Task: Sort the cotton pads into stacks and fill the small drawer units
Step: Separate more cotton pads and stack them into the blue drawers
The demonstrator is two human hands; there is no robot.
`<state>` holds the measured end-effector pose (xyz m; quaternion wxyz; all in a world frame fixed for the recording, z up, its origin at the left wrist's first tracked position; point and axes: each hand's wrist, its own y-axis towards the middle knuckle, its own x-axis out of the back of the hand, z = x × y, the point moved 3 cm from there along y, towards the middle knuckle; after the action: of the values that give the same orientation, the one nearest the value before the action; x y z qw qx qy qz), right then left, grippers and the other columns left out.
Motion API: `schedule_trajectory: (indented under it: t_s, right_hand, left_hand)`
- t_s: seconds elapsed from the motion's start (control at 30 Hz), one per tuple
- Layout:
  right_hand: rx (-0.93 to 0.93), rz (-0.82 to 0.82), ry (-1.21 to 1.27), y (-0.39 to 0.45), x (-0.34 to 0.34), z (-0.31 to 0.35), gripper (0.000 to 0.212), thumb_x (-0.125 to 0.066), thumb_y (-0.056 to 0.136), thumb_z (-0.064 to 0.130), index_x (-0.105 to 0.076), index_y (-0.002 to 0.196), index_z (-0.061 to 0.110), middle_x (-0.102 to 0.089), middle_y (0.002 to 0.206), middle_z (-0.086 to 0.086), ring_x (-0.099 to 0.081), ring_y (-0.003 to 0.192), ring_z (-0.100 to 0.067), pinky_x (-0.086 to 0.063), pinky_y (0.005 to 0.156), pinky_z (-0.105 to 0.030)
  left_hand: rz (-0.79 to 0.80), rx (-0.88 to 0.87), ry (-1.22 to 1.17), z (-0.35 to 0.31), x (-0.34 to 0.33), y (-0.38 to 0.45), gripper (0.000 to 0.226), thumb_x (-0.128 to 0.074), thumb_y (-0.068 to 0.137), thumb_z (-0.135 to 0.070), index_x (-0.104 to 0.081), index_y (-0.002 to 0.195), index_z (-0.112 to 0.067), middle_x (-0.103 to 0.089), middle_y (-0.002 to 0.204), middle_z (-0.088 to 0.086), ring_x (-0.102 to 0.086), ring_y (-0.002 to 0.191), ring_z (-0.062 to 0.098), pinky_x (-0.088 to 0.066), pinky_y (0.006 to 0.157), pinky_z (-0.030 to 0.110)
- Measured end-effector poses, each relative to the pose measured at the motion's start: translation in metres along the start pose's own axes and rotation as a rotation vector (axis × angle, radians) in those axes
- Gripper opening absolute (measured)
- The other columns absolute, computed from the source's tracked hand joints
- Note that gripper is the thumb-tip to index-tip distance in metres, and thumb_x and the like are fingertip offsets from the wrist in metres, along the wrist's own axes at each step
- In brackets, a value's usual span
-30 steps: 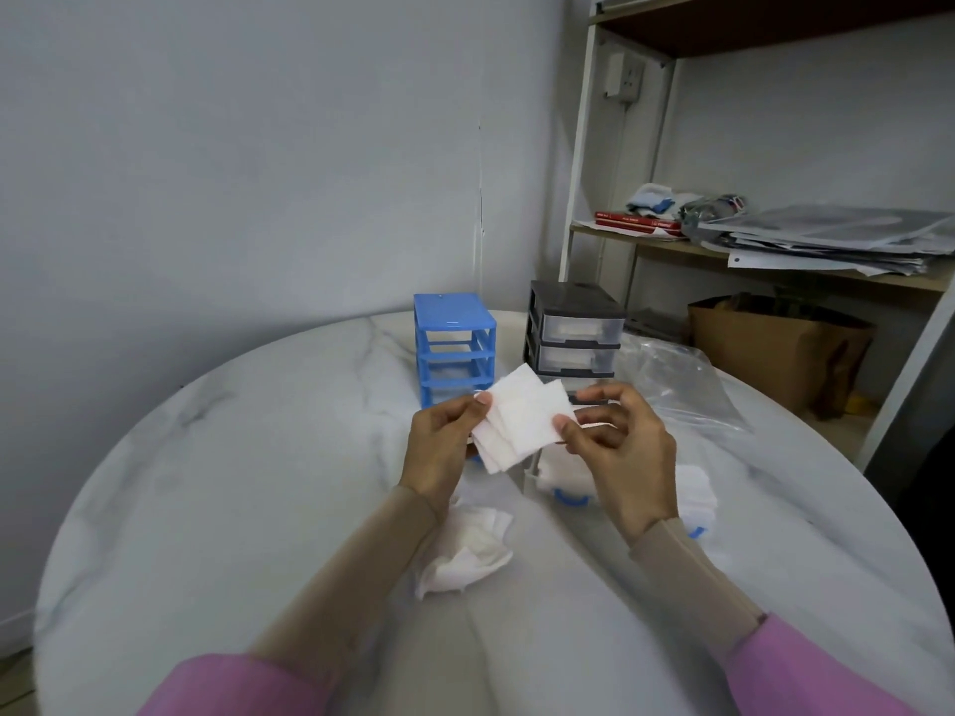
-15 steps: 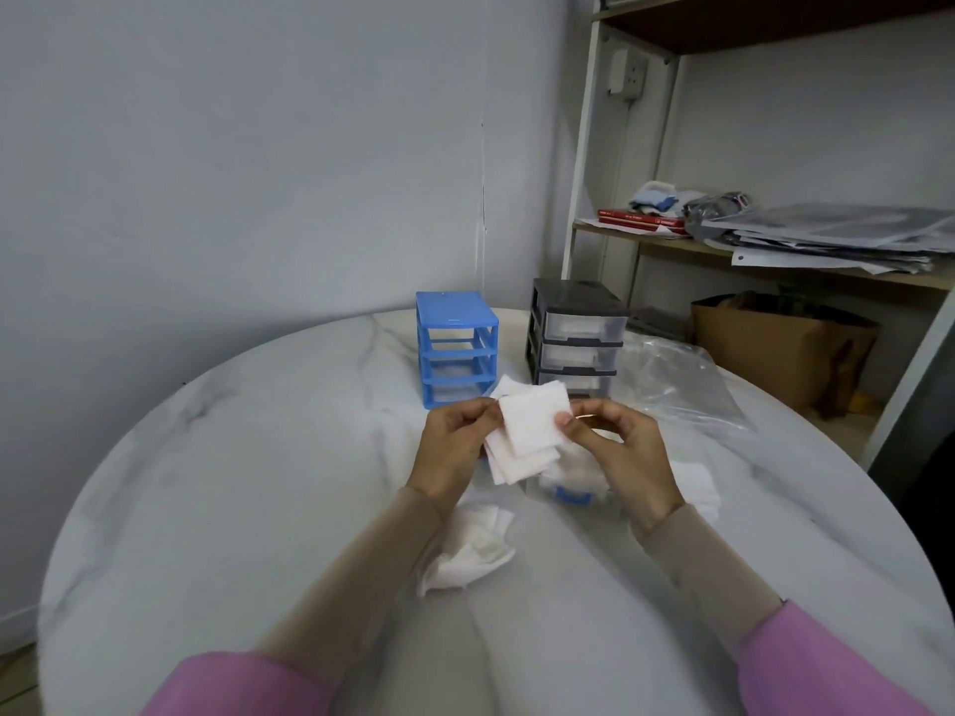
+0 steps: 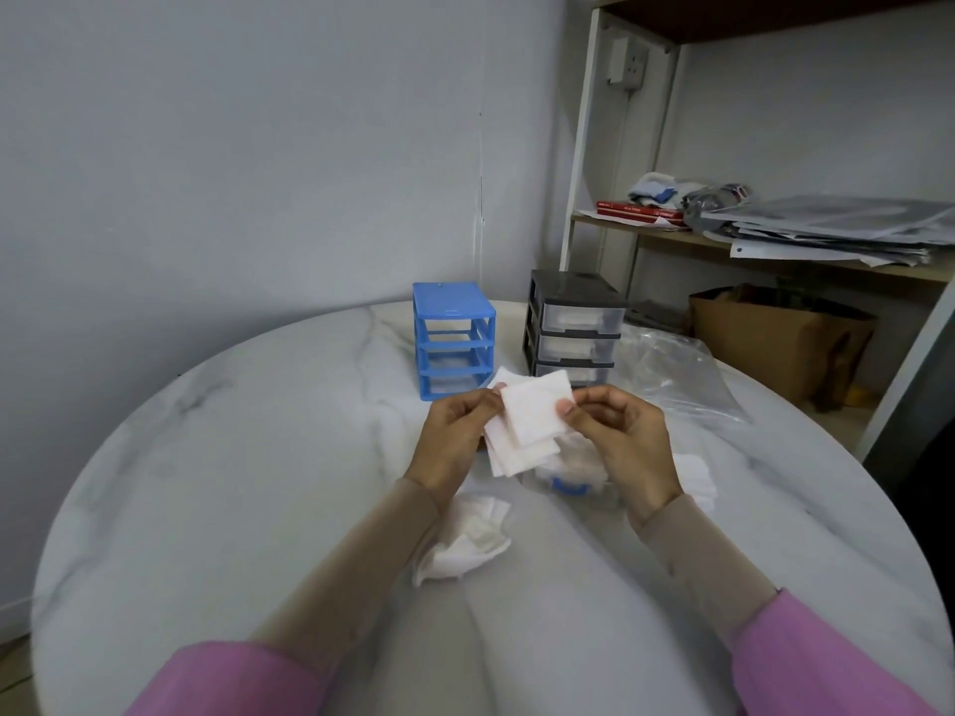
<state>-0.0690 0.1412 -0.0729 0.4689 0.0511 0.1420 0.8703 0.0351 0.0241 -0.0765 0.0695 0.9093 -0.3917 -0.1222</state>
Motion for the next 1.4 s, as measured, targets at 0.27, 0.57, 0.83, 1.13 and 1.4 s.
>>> schedule_trajectory:
  t_s: [0.27,0.57,0.83,1.13,1.4]
  right_hand:
    - [0.011,-0.016,0.016,-0.001,0.0,0.0,0.012,-0.069,0.079,0.002,-0.063,0.076,0.011,-0.067,0.083,-0.006,-0.062,0.079,-0.015,-0.051,0.075,-0.025]
    - [-0.022,0.04,0.079,-0.005,-0.008,0.003,0.014,-0.06,0.088,0.008,-0.055,0.098,0.017,-0.065,0.089,-0.002,-0.061,0.08,-0.012,-0.051,0.075,-0.029]
    - [0.062,-0.046,0.064,-0.002,0.002,0.0,0.029,-0.056,0.088,-0.002,-0.047,0.084,0.024,-0.058,0.08,-0.001,-0.053,0.072,-0.012,-0.045,0.066,-0.024]
    - [0.129,0.012,0.002,-0.007,-0.004,0.003,0.036,-0.054,0.085,-0.008,-0.067,0.089,0.025,-0.061,0.113,-0.003,-0.06,0.094,-0.02,-0.052,0.08,-0.03]
    - [0.256,0.005,-0.15,-0.01,-0.005,0.011,0.05,-0.064,0.084,0.001,-0.048,0.125,0.025,-0.041,0.122,0.01,-0.063,0.082,-0.003,-0.047,0.069,-0.006]
  left_hand:
    - [0.043,-0.024,-0.023,-0.001,-0.001,0.0,0.011,-0.063,0.085,-0.011,-0.068,0.076,-0.009,-0.068,0.067,-0.008,-0.063,0.068,0.008,-0.052,0.066,0.018]
    - [0.046,-0.095,0.054,0.003,0.0,0.002,0.007,-0.063,0.084,-0.004,-0.066,0.078,-0.002,-0.062,0.077,0.003,-0.058,0.069,0.009,-0.047,0.063,0.015]
    - [0.016,-0.104,0.084,0.0,0.004,0.002,0.032,-0.05,0.086,0.012,-0.066,0.096,-0.014,-0.064,0.097,0.006,-0.058,0.082,0.009,-0.048,0.067,0.011]
    - [-0.07,-0.082,-0.035,-0.002,0.01,0.003,0.027,-0.064,0.081,0.005,-0.06,0.106,-0.006,-0.06,0.095,0.014,-0.062,0.079,0.016,-0.054,0.064,0.017]
    - [0.003,-0.045,-0.028,-0.003,0.004,0.0,0.012,-0.064,0.083,-0.001,-0.066,0.089,-0.011,-0.067,0.083,0.001,-0.063,0.068,0.004,-0.053,0.064,0.016]
